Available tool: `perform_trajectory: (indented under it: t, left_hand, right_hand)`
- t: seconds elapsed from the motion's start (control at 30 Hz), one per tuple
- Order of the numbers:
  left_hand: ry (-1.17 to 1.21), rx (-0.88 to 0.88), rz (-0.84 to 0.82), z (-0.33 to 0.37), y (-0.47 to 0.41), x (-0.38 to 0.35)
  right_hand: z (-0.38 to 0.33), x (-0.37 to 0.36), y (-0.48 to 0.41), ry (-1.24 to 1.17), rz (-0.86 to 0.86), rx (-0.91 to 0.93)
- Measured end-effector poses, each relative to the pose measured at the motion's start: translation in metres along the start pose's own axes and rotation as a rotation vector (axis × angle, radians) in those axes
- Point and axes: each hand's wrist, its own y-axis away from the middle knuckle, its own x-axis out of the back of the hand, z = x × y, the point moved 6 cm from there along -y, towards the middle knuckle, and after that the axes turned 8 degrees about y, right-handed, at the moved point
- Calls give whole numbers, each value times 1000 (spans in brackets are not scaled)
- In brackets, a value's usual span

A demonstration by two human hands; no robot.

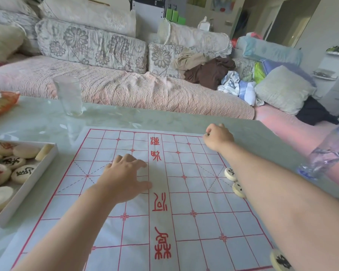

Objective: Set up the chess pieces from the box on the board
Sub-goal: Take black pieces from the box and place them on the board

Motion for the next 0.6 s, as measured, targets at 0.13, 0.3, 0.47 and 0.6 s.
perform_trajectory:
  t: [0.13, 0.3, 0.47, 0.6]
  left_hand:
    - [101, 32, 31, -3, 6, 11]
    - [186, 45, 139, -10, 18, 43]
    - [195, 92, 299, -37, 45, 87]
    - [142, 171, 387, -84, 71, 121]
  right_hand:
    - [-45, 18, 25, -57, -19, 104]
    - [-129, 41, 76, -152, -42, 314]
    - [-226, 54, 138, -269, -115, 517]
    - [-306, 59, 189, -306, -160, 705]
